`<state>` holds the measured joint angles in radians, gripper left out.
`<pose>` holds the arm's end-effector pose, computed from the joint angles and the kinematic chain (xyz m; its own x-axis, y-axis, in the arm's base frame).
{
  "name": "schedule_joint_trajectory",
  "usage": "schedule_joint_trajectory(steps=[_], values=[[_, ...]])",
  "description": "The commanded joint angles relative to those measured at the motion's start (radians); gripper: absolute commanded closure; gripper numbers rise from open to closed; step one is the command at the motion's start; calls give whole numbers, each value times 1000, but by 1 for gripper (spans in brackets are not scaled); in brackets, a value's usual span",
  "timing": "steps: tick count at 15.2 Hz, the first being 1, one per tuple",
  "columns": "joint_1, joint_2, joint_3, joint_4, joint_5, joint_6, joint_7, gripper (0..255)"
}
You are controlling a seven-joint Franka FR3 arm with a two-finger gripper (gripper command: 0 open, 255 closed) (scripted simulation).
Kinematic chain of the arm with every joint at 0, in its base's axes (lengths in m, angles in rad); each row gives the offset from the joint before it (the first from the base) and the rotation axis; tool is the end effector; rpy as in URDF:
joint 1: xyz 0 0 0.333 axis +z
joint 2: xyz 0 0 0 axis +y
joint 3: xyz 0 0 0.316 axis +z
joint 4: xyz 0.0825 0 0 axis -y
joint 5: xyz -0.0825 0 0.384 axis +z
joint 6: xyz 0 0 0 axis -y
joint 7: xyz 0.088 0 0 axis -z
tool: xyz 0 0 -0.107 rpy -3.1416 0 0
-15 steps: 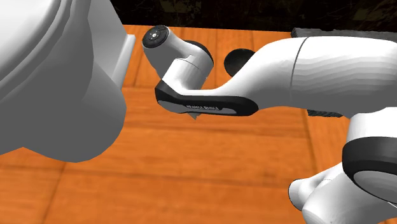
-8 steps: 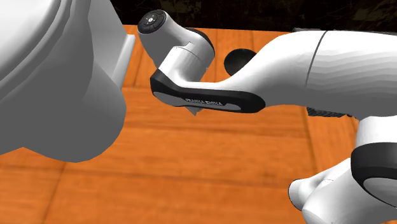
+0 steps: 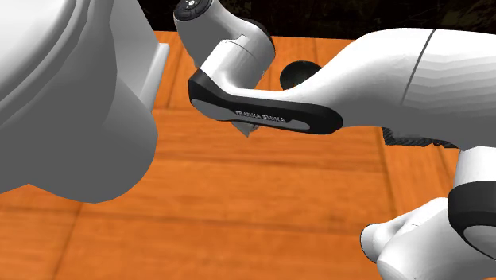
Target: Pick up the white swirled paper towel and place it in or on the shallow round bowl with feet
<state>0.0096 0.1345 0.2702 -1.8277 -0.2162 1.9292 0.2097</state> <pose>0.5775 0.1443 0.4588 0.9892 0.1467 0.0018 0.1444 -0.9753 0.1669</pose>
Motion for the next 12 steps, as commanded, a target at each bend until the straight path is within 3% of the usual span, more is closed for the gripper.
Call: schedule_joint_trajectory(steps=[1, 12], values=[[-24, -28, -16, -28, 8, 8, -41, 255], [-164, -97, -135, -105, 29, 63, -302, 255]])
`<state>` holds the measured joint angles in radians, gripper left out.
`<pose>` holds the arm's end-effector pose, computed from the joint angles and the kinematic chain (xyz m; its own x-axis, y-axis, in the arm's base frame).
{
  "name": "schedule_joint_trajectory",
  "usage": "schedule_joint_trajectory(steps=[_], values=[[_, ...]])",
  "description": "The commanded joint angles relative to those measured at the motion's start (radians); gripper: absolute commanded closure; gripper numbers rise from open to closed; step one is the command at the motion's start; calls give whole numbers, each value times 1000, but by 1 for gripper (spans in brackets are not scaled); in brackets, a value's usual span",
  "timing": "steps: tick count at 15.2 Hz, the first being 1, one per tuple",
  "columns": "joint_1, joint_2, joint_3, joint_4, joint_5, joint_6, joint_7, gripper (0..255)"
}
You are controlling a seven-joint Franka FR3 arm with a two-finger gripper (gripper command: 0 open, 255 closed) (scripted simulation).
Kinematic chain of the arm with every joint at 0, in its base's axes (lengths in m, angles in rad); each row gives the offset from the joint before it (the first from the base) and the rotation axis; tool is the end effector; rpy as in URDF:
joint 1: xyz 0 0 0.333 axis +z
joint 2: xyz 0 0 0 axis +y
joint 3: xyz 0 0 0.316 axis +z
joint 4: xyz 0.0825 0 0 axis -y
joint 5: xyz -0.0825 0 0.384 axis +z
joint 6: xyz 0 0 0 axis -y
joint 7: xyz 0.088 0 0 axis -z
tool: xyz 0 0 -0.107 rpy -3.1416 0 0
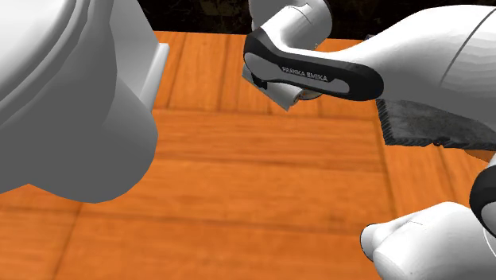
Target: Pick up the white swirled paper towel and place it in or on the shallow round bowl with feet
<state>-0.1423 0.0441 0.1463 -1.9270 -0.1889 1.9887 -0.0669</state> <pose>0.5724 -0.0103 0.4672 0.9894 0.1455 0.0007 0.1433 -0.9755 0.1671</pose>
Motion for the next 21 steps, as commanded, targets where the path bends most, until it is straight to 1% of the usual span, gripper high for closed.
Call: schedule_joint_trajectory(steps=[1, 7, 10, 11, 21], values=[[-24, -7, -22, -6, 3, 7, -49, 255], [-97, 9, -88, 19, 10, 22, -190, 255], [-133, 29, -120, 47, 16, 26, -260, 255], [-153, 44, -137, 67, 20, 26, -299, 255], [-154, 81, -139, -22, 8, 151, -277, 255]])
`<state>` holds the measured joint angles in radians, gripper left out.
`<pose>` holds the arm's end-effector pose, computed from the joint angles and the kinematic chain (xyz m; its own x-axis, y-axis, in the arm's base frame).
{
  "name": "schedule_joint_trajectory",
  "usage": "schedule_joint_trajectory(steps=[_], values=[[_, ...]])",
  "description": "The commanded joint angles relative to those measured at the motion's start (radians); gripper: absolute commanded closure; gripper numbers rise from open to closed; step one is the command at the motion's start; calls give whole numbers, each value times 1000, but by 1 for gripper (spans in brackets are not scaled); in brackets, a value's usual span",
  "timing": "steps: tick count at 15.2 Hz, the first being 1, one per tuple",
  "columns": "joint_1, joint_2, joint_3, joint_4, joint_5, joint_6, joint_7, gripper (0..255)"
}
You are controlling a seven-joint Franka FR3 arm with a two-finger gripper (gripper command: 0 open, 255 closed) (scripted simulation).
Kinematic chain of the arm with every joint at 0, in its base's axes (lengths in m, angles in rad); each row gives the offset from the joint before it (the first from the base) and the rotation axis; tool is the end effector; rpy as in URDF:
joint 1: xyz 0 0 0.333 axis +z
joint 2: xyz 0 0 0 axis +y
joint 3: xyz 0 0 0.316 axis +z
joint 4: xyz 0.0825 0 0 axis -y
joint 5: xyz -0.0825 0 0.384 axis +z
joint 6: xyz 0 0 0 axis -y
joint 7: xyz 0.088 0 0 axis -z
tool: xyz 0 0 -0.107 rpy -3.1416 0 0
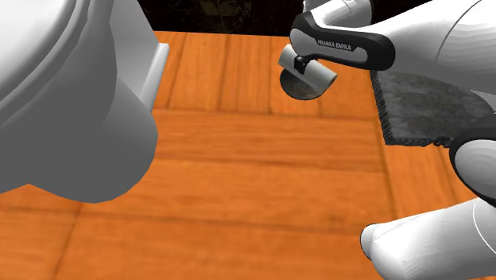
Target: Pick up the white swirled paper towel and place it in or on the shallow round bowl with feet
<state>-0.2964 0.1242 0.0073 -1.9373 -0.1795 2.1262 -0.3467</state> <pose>0.5667 -0.1770 0.4277 0.9891 0.1469 0.0007 0.1448 -0.9753 0.1667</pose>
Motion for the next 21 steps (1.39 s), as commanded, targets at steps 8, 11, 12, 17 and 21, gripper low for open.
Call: schedule_joint_trajectory(steps=[8, 11, 12, 17, 21], values=[[-1, 34, -2, -56, -11, 89, 17, 255], [-1, 34, -2, -56, -11, 89, 17, 255], [-1, 34, -2, -56, -11, 89, 17, 255], [-1, 34, -2, -55, -11, 89, 17, 0], [1, 17, 0, -43, -7, 59, 15, 0]])
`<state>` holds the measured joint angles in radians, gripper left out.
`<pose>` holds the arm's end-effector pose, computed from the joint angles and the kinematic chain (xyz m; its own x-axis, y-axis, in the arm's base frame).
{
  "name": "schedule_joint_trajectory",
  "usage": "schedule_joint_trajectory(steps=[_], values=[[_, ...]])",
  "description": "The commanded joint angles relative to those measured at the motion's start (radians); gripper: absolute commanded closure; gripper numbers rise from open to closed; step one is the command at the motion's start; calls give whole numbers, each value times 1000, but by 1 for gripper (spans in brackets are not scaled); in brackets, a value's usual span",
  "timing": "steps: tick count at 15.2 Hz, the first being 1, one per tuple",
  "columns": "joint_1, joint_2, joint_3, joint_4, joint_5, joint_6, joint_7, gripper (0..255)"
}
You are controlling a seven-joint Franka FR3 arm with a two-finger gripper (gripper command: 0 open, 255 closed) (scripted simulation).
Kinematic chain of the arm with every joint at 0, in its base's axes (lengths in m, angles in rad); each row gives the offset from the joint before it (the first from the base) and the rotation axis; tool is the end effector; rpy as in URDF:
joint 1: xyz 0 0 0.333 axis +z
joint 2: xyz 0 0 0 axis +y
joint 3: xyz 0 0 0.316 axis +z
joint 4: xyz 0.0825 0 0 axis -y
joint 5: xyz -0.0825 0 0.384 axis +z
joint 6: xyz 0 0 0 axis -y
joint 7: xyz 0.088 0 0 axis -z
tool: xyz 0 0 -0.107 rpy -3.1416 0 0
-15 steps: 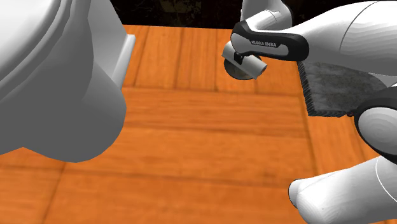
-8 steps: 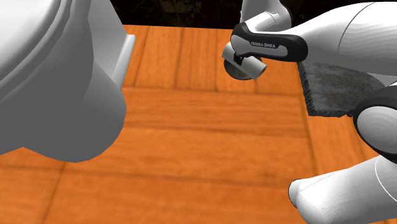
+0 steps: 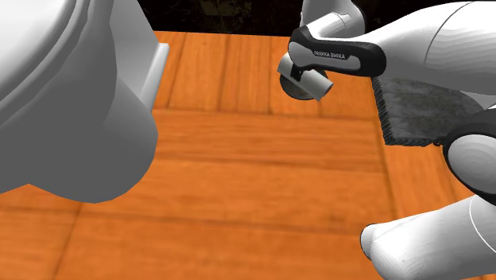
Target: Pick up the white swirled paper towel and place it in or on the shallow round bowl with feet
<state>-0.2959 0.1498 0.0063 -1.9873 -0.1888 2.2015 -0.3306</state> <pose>0.5655 -0.1754 0.3961 0.9891 0.1471 0.0015 0.1448 -0.9753 0.1670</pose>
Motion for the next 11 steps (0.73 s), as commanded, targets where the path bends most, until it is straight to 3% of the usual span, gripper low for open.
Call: schedule_joint_trajectory(steps=[1, 3, 11], values=[[3, -24, 3, 22, 5, -46, -3, 0], [7, -49, 7, 51, 10, -100, -7, 0], [7, -49, 7, 51, 10, -100, -7, 0]])
